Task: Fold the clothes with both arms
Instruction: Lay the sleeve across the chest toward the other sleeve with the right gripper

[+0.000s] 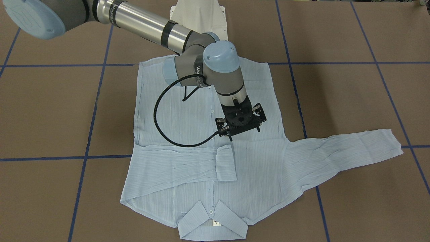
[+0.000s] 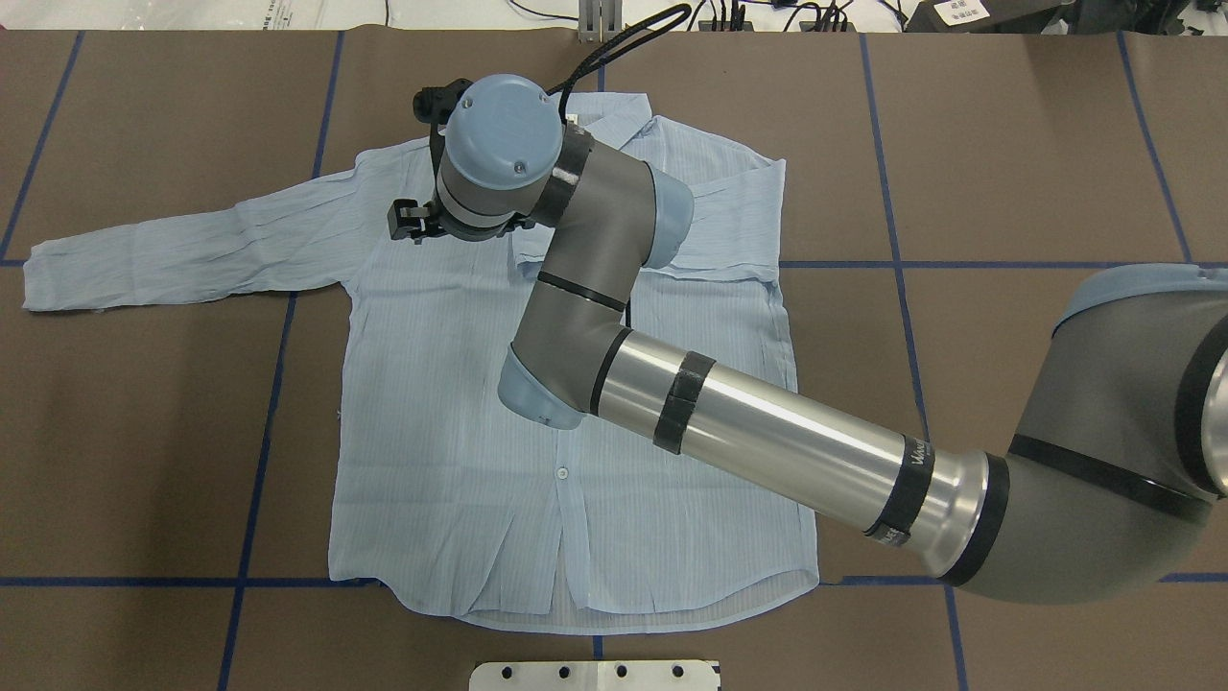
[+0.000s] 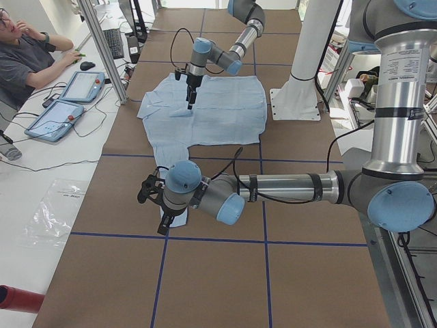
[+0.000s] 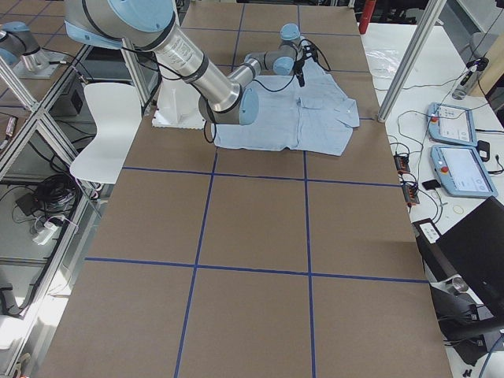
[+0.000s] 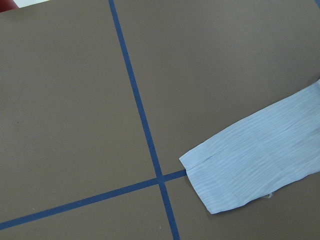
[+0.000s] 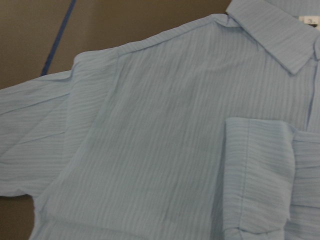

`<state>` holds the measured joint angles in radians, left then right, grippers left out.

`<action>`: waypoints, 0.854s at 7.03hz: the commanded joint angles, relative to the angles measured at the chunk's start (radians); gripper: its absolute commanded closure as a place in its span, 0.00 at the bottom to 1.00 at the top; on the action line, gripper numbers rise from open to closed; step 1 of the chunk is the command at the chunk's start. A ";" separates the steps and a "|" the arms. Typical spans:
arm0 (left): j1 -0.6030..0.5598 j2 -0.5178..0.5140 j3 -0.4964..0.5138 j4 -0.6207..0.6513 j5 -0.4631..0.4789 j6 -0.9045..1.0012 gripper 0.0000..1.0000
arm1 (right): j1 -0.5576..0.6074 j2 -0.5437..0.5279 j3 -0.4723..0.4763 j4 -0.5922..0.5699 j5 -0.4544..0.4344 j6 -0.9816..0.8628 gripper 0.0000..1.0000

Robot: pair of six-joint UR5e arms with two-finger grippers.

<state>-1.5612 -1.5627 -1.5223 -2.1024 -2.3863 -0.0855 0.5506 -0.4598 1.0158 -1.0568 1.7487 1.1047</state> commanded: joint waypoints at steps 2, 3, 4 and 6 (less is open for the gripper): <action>0.001 0.000 0.010 -0.022 -0.001 -0.008 0.01 | -0.009 -0.023 -0.072 -0.005 -0.069 0.057 0.00; 0.001 0.000 0.010 -0.021 -0.001 -0.007 0.01 | -0.012 -0.007 -0.110 -0.003 -0.072 0.057 0.00; 0.001 0.000 0.011 -0.021 -0.001 -0.007 0.01 | -0.015 0.033 -0.182 0.000 -0.080 0.057 0.00; 0.001 0.000 0.014 -0.022 -0.001 -0.007 0.01 | -0.020 0.056 -0.212 0.001 -0.084 0.057 0.01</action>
<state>-1.5601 -1.5631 -1.5102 -2.1241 -2.3869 -0.0921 0.5334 -0.4166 0.8232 -1.0563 1.6671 1.1610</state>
